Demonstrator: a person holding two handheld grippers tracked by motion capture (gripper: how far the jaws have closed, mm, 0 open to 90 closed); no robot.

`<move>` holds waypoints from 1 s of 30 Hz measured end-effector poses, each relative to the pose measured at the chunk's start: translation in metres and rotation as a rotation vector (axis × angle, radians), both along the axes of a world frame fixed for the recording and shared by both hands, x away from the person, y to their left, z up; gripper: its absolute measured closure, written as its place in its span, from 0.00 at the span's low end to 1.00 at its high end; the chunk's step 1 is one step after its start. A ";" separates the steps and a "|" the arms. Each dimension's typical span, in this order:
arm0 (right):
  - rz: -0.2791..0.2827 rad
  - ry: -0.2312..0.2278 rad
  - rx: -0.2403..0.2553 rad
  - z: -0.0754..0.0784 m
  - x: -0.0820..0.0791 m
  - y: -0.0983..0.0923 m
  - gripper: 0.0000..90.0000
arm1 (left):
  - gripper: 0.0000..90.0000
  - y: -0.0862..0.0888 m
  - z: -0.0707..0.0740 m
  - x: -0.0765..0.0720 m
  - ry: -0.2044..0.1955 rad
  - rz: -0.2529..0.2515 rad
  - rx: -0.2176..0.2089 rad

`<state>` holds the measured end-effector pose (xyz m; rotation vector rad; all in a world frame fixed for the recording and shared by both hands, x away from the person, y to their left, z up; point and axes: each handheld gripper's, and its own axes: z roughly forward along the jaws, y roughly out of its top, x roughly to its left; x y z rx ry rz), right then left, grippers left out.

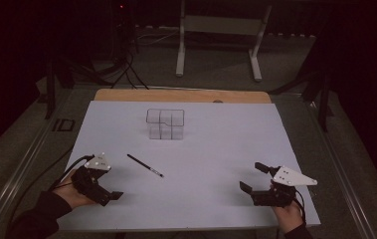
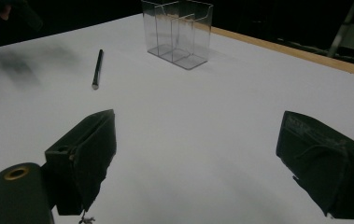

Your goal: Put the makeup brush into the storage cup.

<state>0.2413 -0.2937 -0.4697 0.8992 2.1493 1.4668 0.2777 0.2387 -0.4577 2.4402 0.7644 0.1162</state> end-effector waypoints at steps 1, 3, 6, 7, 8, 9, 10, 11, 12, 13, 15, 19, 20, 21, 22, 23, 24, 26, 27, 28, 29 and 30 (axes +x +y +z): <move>0.000 -0.001 0.000 0.000 0.000 0.000 0.14 | 0.01 -0.001 0.000 0.001 0.000 -0.002 -0.002; 0.001 0.000 -0.001 0.000 0.000 0.000 0.14 | 0.01 -0.001 0.001 0.002 0.006 -0.007 -0.004; -0.001 0.000 0.001 0.000 0.000 0.000 0.14 | 0.01 -0.004 0.003 0.006 0.018 -0.035 0.035; -0.002 0.002 0.000 0.000 0.000 0.000 0.14 | 0.01 -0.004 0.003 0.007 0.020 -0.042 0.043; -0.002 0.002 0.000 0.000 0.000 0.000 0.14 | 0.01 -0.005 0.003 0.009 0.028 -0.059 0.055; -0.001 0.001 -0.002 -0.001 0.000 0.000 0.14 | 0.01 -0.005 0.004 0.009 0.025 -0.078 0.069; -0.001 0.001 -0.002 0.000 0.000 0.000 0.14 | 0.01 -0.005 0.004 0.010 0.032 -0.082 0.071; -0.001 0.000 0.000 0.000 0.000 0.000 0.14 | 0.01 -0.006 0.005 0.011 0.044 -0.091 0.067; -0.001 0.000 0.000 0.000 0.000 0.000 0.14 | 0.01 -0.006 0.006 0.012 0.050 -0.105 0.069; -0.002 0.001 -0.001 0.000 0.000 0.000 0.14 | 0.01 -0.007 0.006 0.012 0.055 -0.124 0.069; -0.003 0.002 -0.001 0.000 0.000 0.000 0.14 | 0.01 -0.007 0.007 0.013 0.057 -0.131 0.061; -0.002 0.003 -0.002 -0.001 0.000 0.000 0.14 | 0.04 -0.008 0.010 0.018 0.040 -0.145 0.064; -0.002 0.003 -0.002 -0.001 0.000 0.000 0.14 | 0.07 -0.009 0.010 0.019 0.025 -0.146 0.073; -0.002 0.003 -0.002 -0.001 0.000 0.000 0.14 | 0.07 -0.009 0.010 0.019 0.025 -0.146 0.073; -0.002 0.003 -0.002 -0.001 0.000 0.000 0.14 | 0.07 -0.011 0.008 0.020 -0.010 -0.186 0.086; -0.002 0.003 -0.002 -0.001 0.000 0.000 0.14 | 0.06 -0.012 0.009 0.020 -0.020 -0.209 0.098; -0.002 0.003 -0.001 -0.001 0.001 0.000 0.14 | 0.06 -0.013 0.008 0.020 -0.021 -0.233 0.103; -0.002 0.004 -0.001 -0.001 0.001 0.000 0.14 | 0.06 -0.015 0.008 0.019 -0.049 -0.283 0.126; -0.002 0.004 -0.001 -0.001 0.001 0.000 0.14 | 0.06 -0.017 0.008 0.019 -0.048 -0.309 0.141; -0.001 0.003 -0.001 -0.001 0.001 0.000 0.14 | 0.06 -0.018 0.008 0.019 -0.046 -0.329 0.149; 0.000 0.004 -0.001 -0.001 0.001 0.000 0.14 | 0.06 -0.019 0.007 0.019 -0.041 -0.348 0.157; 0.000 0.004 -0.001 -0.001 0.001 0.000 0.14 | 0.06 -0.021 0.007 0.018 -0.047 -0.364 0.173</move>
